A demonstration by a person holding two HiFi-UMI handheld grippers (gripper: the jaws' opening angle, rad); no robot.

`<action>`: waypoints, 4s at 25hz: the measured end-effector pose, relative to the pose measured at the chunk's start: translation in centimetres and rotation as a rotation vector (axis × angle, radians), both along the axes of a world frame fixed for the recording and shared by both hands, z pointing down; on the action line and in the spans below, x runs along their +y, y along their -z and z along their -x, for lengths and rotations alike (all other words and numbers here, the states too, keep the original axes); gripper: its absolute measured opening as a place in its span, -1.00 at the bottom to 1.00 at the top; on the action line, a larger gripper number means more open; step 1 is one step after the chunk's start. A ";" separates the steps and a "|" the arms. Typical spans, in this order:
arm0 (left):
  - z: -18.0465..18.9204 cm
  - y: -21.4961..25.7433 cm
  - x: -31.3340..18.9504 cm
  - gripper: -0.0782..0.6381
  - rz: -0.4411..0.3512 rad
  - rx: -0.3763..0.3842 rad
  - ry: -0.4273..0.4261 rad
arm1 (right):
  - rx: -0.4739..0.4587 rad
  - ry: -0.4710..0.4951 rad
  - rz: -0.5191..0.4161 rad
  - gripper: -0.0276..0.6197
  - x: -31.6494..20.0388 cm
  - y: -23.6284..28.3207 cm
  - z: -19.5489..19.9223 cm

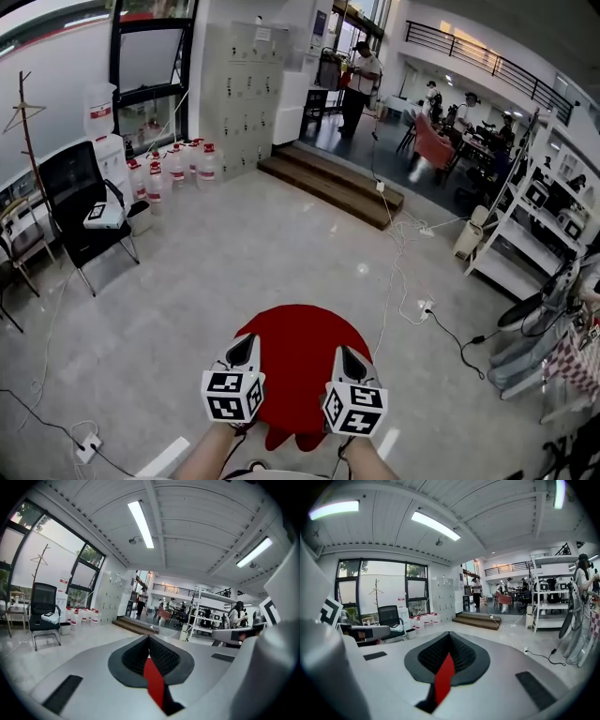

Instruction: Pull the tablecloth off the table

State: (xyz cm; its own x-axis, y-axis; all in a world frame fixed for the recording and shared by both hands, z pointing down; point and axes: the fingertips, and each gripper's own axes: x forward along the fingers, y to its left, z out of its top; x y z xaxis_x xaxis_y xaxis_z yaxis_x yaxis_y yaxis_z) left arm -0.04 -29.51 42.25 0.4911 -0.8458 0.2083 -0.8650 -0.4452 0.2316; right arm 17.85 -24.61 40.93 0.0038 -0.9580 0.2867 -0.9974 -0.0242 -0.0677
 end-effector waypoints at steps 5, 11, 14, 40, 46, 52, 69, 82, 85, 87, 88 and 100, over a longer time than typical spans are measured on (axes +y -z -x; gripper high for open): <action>0.1 -1.0 -0.3 -0.73 0.027 -0.007 0.010 | -0.003 -0.003 0.030 -0.84 -0.2 -1.0 -0.2; -0.1 -2.0 0.0 -0.73 0.051 -0.018 0.030 | -0.005 0.031 0.048 -0.84 -0.9 -1.8 -0.3; -0.3 -2.4 0.2 -0.73 0.067 -0.024 0.052 | -0.013 0.062 0.060 -0.84 -1.4 -2.1 -0.2; -0.6 -5.6 3.7 -0.73 0.181 -0.081 0.210 | -0.080 0.255 0.178 -0.84 -2.5 -6.4 0.2; 1.4 -7.4 5.4 -0.73 0.236 -0.084 0.283 | -0.091 0.324 0.234 -0.84 -2.4 -8.8 2.7; 3.0 -9.6 7.3 -0.73 0.294 -0.067 0.354 | -0.082 0.402 0.302 -0.84 -1.6 -11.4 5.1; 7.4 -19.1 12.8 -0.73 0.462 0.001 0.470 | -0.022 0.472 0.473 -0.84 0.4 -19.9 8.8; 8.2 -24.1 13.9 -0.73 0.500 0.024 0.404 | 0.002 0.431 0.543 -0.84 0.9 -23.7 8.8; 7.8 -24.9 13.6 -0.73 0.513 -0.005 0.365 | 0.003 0.425 0.549 -0.84 0.9 -24.0 8.8; 7.4 -25.5 13.6 -0.73 0.516 -0.011 0.338 | 0.000 0.419 0.553 -0.84 1.0 -24.4 8.7; 7.3 -25.9 13.7 -0.73 0.517 -0.008 0.326 | -0.001 0.417 0.553 -0.84 1.0 -24.5 8.7; 5.6 -31.4 15.9 -0.22 0.584 -0.076 0.121 | -0.024 0.389 0.553 -0.84 1.3 -25.4 7.7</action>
